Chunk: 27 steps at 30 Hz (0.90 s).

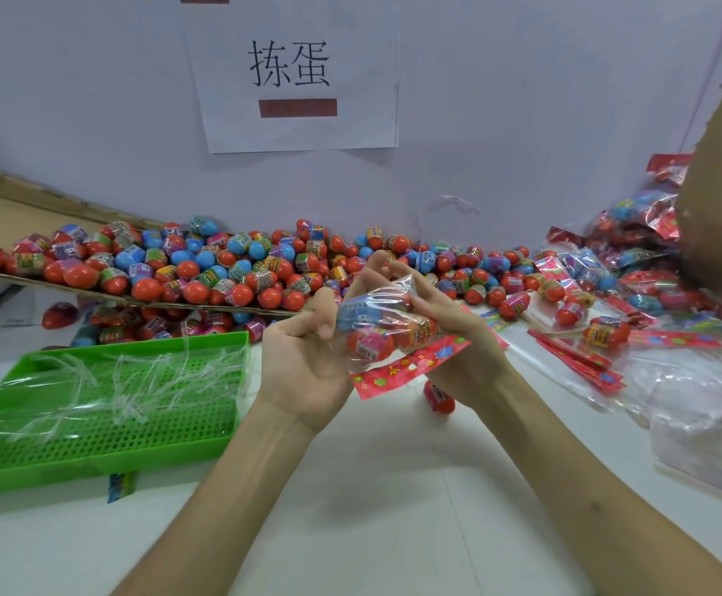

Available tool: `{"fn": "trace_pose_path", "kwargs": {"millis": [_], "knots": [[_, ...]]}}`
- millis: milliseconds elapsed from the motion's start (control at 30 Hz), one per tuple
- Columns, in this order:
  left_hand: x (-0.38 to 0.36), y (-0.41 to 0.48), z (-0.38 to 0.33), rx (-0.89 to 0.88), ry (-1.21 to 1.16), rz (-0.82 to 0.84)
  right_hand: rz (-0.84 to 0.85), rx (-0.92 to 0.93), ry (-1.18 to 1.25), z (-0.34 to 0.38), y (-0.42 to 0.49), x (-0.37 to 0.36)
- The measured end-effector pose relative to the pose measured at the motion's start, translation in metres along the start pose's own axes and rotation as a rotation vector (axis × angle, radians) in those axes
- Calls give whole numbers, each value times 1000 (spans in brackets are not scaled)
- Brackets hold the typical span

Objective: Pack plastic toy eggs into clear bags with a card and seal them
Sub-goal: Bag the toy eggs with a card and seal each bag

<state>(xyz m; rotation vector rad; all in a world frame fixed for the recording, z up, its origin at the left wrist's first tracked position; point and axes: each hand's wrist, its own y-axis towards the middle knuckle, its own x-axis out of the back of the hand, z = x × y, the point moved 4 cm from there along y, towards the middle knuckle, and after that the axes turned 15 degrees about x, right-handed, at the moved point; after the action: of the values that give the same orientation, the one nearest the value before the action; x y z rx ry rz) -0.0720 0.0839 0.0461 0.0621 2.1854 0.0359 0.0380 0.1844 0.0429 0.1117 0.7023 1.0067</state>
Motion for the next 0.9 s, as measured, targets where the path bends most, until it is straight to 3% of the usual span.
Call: {"fn": "trace_pose_path", "kwargs": {"millis": [100,200,333,400,467,600,667,800,900], "knots": [[2,1,-2,-13,47,-41,-18,-1,74,0,0,3],[3,4,-5,-15,50,-55,-230,-2,85,-6,2,7],[11,5,-8,-34,57,-149,-476,249,-620,10,3,11],[14,7,-8,-37,76,-185,-414,449,-865,24,-2,7],[17,10,-9,-39,79,-216,-223,535,-968,28,-6,0],[22,9,-13,-51,-2,-281,250,519,-1198,7,-10,-23],[24,9,-16,-49,-60,-280,362,519,-1364,-7,-10,-27],[25,11,-13,-1,-127,-279,308,623,-1545,-13,-8,-25],[24,13,-10,35,-103,-245,182,673,-1414,-6,-8,-18]]}}
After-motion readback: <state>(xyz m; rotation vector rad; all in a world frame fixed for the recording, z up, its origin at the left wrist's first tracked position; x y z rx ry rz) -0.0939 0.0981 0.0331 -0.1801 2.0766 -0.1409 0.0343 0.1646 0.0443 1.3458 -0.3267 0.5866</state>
